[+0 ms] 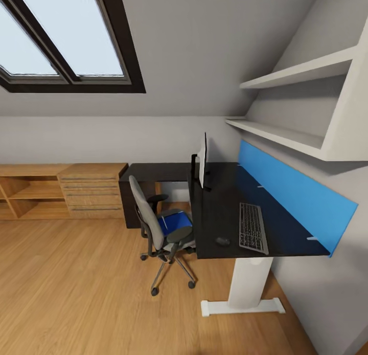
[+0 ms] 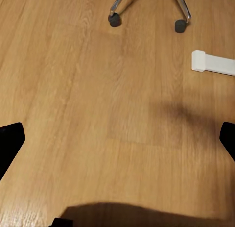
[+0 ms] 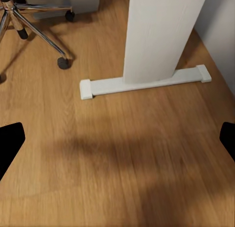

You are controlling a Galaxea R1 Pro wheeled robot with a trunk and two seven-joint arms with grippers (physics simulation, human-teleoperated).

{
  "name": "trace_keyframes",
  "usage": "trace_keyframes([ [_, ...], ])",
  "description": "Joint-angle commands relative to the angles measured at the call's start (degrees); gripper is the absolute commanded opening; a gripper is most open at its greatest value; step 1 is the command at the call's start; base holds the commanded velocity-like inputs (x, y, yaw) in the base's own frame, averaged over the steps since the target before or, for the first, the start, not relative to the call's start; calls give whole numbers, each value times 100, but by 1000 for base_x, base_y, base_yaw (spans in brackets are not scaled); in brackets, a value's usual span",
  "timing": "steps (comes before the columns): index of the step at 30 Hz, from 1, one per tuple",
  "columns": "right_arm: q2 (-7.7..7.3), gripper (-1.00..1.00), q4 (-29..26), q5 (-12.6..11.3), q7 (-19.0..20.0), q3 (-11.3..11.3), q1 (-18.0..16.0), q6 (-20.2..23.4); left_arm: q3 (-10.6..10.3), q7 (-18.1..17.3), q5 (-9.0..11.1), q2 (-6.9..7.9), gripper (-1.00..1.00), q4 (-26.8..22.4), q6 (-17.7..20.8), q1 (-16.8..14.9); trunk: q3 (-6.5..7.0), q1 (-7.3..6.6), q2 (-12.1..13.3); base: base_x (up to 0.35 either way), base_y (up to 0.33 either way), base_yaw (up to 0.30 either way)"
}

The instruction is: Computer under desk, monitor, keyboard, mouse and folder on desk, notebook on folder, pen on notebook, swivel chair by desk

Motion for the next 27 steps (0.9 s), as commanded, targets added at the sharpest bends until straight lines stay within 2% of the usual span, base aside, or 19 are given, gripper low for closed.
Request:
trace_keyframes([
  [1, -1, 100, 20, 2, -33, 16, -4, -12, 1, 7, 22, -3, 100, -6, -9, 0, -8, 1, -6, 0, 0, 0],
  [7, -1, 100, 158, 2, -33, 11, -4, -12, -2, 7, 19, -3, 100, -6, -14, 0, -8, 1, -6, 69, 35, 0],
  [17, -1, 100, 192, 0, -33, 10, -4, -12, -2, 7, 15, -1, 100, -6, -43, 0, -8, 1, -6, 239, 80, 0],
  [27, 0, 100, 201, -6, -33, 4, -4, -12, -19, -2, 12, -8, 100, -6, -42, 0, -8, 1, -6, 27, 3, 0],
])
